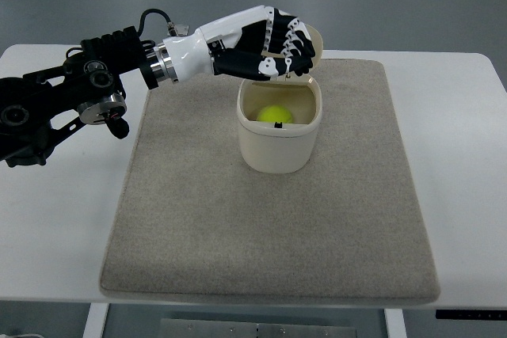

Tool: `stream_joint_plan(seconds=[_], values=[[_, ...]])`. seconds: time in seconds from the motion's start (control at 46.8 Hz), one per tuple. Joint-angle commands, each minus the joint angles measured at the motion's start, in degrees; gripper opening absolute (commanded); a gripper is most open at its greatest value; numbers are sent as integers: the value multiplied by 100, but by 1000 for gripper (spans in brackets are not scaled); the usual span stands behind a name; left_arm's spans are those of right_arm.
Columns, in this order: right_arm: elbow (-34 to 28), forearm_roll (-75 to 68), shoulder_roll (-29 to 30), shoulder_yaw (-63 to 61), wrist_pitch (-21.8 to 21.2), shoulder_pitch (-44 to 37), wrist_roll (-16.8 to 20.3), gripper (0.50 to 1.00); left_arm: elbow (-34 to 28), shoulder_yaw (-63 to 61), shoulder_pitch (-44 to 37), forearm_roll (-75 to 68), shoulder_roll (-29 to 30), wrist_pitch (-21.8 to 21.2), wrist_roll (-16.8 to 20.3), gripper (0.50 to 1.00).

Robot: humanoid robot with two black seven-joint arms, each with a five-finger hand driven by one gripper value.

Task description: Put tennis ball into box with left hand

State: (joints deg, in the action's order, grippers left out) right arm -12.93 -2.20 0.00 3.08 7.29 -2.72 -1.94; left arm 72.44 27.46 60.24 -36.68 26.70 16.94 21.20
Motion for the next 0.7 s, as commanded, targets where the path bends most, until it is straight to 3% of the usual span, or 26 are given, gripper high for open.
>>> stream_joint_plan(seconds=[0.0,0.171,0.385,0.47,0.513,0.598,0.684], values=[[1,0,0,0,0,0,1,901,25,373,-30,248,-7,-94,-11,500],[1,0,0,0,0,0,1,901,-168,716,-39,1258,2,-507,-20,500],[1,0,0,0,0,0,1,901,-1468,875,-65,2735,-59,-701,-28,503],[1,0,0,0,0,0,1,901,-2074,857,-170,3306,-130,-657,-28,557],[1,0,0,0,0,0,1,901,-2338,857,-258,3544,-182,-648,-28,638],[-8,0,0,0,0,0,1,901,-2760,857,-425,3782,-296,-657,-28,728],[1,0,0,0,0,0,1,901,-3165,884,-592,3826,-551,-674,-28,763]])
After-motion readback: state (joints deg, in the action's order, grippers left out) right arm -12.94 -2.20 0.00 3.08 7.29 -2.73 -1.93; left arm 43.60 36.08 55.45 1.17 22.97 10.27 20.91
